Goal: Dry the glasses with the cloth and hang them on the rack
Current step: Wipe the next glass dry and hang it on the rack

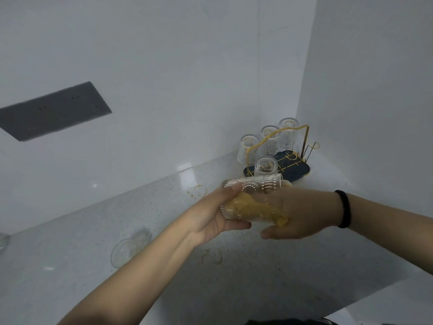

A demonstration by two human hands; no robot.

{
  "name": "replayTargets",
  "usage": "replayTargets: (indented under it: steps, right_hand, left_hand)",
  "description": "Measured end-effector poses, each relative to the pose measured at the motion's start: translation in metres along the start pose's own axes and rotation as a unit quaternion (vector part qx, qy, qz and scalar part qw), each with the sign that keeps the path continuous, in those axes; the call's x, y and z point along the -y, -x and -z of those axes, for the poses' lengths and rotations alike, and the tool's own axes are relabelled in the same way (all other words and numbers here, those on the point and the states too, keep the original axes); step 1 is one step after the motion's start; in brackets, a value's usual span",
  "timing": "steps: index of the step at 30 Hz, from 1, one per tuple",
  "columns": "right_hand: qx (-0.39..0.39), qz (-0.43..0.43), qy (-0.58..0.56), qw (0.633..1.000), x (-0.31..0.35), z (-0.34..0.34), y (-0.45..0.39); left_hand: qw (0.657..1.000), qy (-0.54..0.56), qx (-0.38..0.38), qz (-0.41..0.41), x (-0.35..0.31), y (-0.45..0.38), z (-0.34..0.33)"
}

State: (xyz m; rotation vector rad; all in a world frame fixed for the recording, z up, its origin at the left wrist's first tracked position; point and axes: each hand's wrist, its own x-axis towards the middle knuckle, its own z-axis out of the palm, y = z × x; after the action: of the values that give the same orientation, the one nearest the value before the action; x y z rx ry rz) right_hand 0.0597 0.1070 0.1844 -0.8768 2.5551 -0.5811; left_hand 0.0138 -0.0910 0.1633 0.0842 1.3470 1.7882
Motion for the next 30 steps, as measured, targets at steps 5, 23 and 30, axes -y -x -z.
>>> replayTargets:
  steps: [5,23,30]
  right_hand:
    - [-0.052,-0.05,-0.236,0.969,-0.011,0.008,-0.004]
    - [-0.058,-0.013,-0.523,0.85,-0.024,0.008,0.001]
    - [0.002,0.012,-0.06,0.998,-0.016,-0.002,0.003]
  left_hand:
    - [0.998,-0.044,0.0,-0.034,-0.002,-0.007,-0.001]
    - [0.973,-0.161,-0.042,-0.161,0.009,-0.013,0.005]
    - [0.999,0.008,0.023,-0.028,0.003,-0.002,-0.007]
